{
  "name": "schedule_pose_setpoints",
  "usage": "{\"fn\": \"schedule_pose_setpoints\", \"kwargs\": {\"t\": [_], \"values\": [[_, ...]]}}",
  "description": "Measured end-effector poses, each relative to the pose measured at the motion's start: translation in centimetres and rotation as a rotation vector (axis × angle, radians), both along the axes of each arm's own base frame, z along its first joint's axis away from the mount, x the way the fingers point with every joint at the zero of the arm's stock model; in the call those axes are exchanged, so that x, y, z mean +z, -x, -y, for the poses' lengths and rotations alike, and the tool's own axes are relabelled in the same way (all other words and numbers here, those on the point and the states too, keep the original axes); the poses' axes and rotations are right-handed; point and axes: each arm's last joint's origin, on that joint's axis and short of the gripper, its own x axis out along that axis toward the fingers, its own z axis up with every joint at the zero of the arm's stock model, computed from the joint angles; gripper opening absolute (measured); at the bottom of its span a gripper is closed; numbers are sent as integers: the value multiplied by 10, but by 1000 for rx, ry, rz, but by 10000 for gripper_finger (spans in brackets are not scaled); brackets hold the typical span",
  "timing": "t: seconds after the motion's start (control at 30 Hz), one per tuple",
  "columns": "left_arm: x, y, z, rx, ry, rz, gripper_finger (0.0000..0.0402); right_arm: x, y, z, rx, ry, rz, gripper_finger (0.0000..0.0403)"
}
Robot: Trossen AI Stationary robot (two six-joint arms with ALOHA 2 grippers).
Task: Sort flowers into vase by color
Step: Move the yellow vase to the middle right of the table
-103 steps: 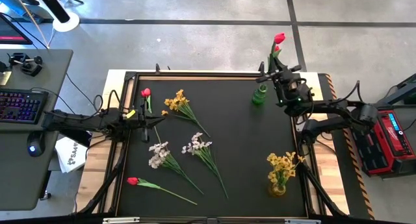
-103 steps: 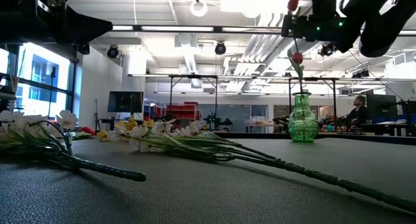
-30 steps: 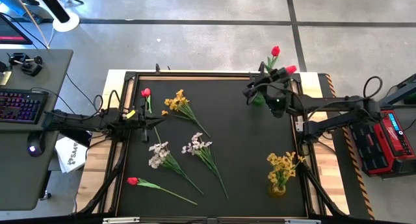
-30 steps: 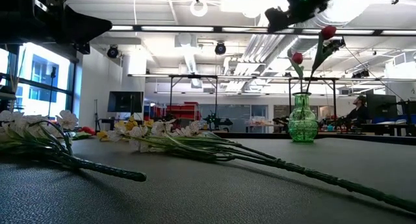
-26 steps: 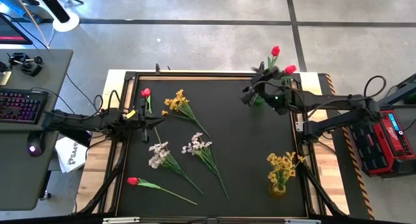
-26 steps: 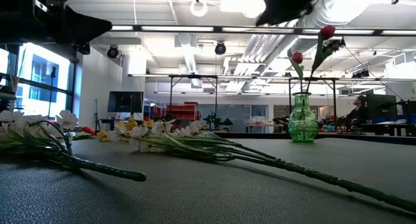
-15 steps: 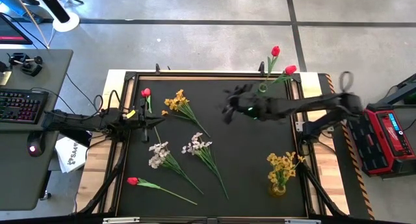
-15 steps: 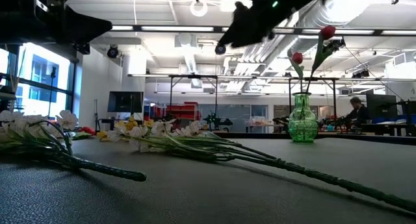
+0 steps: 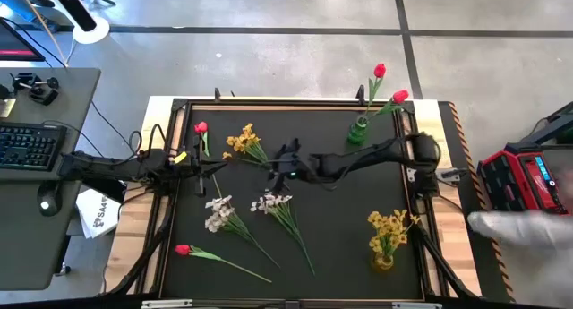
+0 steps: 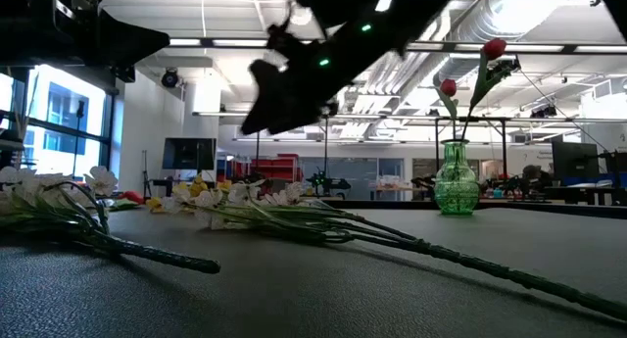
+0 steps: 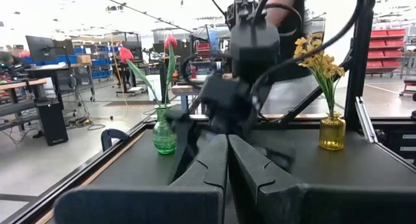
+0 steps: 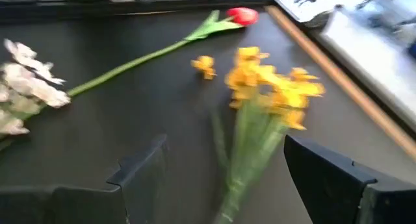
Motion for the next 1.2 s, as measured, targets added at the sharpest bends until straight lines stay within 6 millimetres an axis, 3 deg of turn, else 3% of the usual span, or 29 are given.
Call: {"fn": "schedule_pose_setpoints", "kwargs": {"t": [0.27, 0.33, 0.47, 0.57, 0.73, 0.87, 1.0, 1.1, 1.2], "values": [[-1, 0, 0, 0, 0, -11, 0, -27, -40, 11, -39, 7, -169, 291], [-2, 0, 0, 0, 0, -18, 0, -22, -39, 9, -55, 28, -257, 291], [-3, -1, 0, -2, 19, -31, 0, 12, -27, -9, -79, 135, -339, 291], [-4, -1, 0, -2, 21, -41, 0, 47, -7, -27, -89, 214, -357, 291], [-6, -3, 0, -1, 22, -62, 0, 111, 45, -66, -34, 236, -372, 291], [-8, -4, 0, -1, 13, -76, 0, 168, 87, -104, 84, 245, -215, 291], [-8, -5, 0, -1, 21, -82, 0, 227, 139, -137, 181, 148, -18, 291], [-9, -5, 0, -2, 21, -91, 0, 251, 178, -159, 272, -22, 45, 291], [-9, -5, 0, -1, 20, -91, 0, 256, 201, -187, 378, -215, 58, 291]]}}
